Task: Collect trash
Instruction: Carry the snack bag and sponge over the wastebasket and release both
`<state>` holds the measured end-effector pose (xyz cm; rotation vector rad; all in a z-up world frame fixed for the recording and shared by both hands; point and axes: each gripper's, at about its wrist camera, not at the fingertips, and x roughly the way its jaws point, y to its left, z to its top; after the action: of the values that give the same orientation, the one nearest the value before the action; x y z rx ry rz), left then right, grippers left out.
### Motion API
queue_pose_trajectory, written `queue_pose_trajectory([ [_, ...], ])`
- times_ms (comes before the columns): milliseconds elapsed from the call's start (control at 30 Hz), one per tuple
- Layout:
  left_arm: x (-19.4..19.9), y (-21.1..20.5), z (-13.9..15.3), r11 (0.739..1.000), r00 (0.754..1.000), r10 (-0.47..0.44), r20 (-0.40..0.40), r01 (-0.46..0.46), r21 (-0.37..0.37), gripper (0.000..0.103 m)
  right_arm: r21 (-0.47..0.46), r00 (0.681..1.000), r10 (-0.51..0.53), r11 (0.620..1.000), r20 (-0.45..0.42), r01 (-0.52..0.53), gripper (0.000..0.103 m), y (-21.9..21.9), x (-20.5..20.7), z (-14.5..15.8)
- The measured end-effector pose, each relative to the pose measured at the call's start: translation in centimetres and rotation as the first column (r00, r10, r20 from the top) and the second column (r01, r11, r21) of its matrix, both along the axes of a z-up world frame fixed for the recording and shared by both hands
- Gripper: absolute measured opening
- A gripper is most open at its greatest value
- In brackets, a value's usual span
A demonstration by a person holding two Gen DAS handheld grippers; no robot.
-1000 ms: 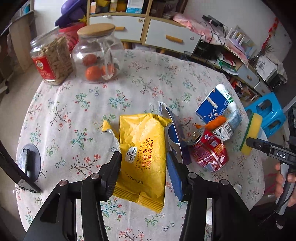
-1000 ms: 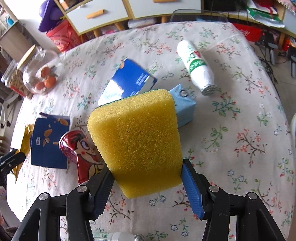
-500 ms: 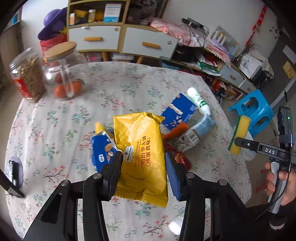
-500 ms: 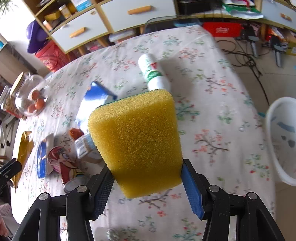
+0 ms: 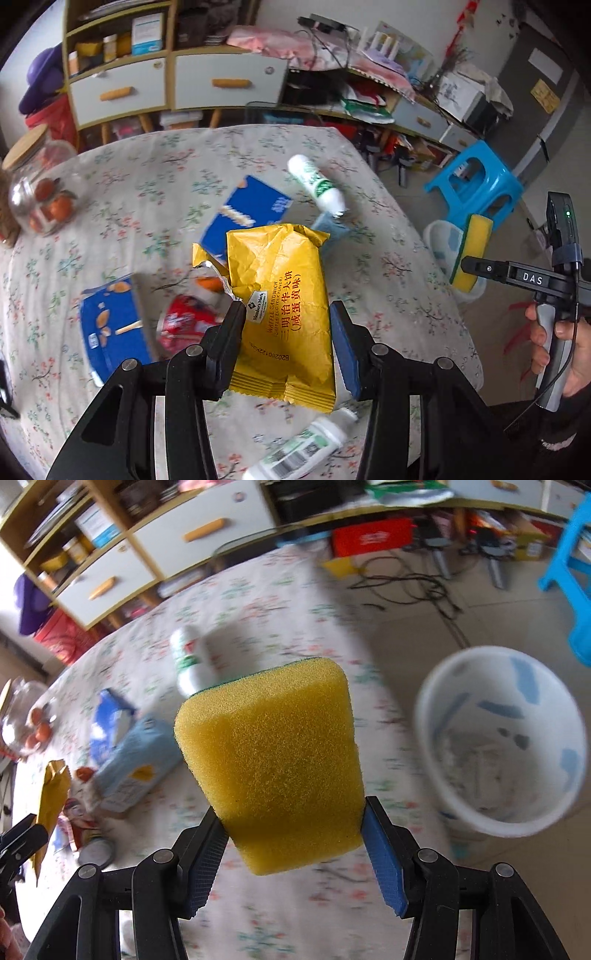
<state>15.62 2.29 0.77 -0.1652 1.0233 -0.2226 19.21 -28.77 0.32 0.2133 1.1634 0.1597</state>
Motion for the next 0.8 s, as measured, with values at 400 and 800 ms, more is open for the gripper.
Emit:
queue_pose_trajectory([
  [400,3.4,-9.7,-0.2,0.987,0.988,-0.154,-0.008,0.154,0.041,0.049,-0.028,0.973,-0.230,0.973,-0.021,0.230,0.062,-11.9,0.7,-0.9],
  [800,7.0,-20.4,-1.0,0.951,0.951,-0.308,-0.004,0.308,0.007,0.049,-0.037,0.952,-0.304,0.952,-0.045,0.303,0.079,-17.2,0.6,-1.7],
])
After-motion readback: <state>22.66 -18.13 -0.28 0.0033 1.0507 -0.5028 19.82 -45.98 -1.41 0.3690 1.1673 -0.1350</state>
